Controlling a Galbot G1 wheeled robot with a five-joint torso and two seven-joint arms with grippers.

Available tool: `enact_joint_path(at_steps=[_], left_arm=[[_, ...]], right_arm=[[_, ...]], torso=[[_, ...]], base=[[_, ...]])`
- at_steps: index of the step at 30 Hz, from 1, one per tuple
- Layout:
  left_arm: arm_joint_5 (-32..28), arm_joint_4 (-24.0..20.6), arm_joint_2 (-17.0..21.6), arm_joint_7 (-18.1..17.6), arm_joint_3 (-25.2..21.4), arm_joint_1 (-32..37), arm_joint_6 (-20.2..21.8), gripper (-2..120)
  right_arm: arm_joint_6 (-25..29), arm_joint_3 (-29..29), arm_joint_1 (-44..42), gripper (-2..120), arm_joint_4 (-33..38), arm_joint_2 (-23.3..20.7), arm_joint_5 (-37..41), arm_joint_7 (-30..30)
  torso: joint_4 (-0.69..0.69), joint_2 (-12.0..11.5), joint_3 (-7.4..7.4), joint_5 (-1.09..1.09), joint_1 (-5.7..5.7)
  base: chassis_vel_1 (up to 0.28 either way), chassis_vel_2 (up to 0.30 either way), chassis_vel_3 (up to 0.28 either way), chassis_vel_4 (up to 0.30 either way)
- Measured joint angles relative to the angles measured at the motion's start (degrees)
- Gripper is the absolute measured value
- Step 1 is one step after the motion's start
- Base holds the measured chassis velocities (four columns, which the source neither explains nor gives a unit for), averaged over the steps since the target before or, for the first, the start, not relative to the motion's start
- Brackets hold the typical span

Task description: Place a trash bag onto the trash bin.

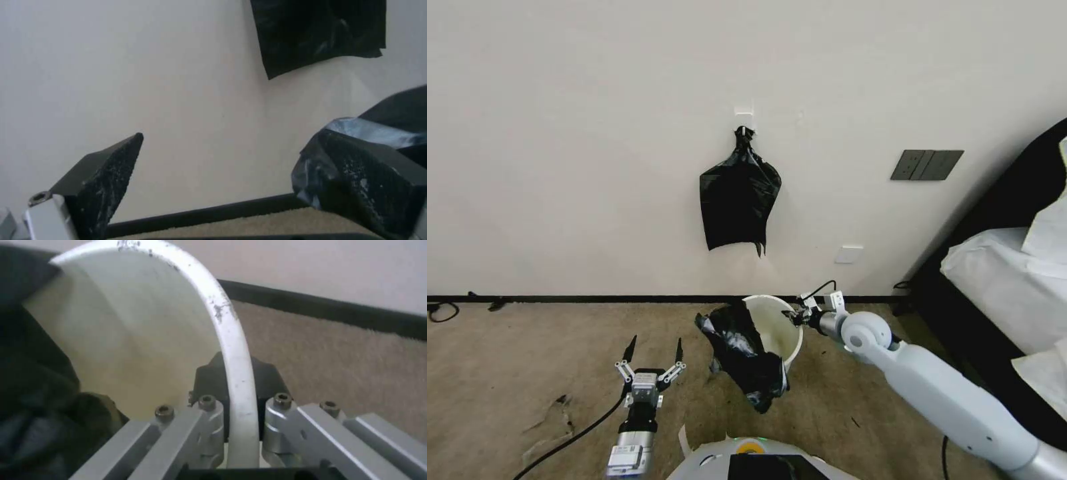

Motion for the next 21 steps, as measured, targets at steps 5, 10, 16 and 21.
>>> enact_joint_path(at_steps=[5,10,16,21], left_arm=[[-0.1,-0.5,0.3,0.2,0.1,0.1,0.3,100],[-0.6,-0.9,0.7,0.2,-0.9,0.6,0.3,100],[-1.4,-1.0,1.1,0.2,-1.7,0.7,0.3,100],[-1.7,-1.0,1.2,0.2,-1.9,0.6,0.3,100]], right_arm=[[-0.4,4.3,-4.1,5,1.4,4.8,5.8,12.6],[0.2,7.0,-6.7,5,2.5,8.5,10.9,22.2],[3.7,8.8,-10.5,5,4.9,12.4,12.6,30.5],[10.9,9.9,-17.1,5,7.6,18.8,7.0,34.2]], torso=[[0.01,0.0,0.0,0.0,0.0],[0.01,0.0,0.0,-0.01,0.0],[0.0,0.0,0.0,-0.02,0.0],[0.0,0.0,0.0,-0.01,0.0]], base=[[0.0,0.0,0.0,0.0],[0.0,0.0,0.0,0.0],[0.0,0.0,0.0,0.0],[0.0,0.0,0.0,0.0]])
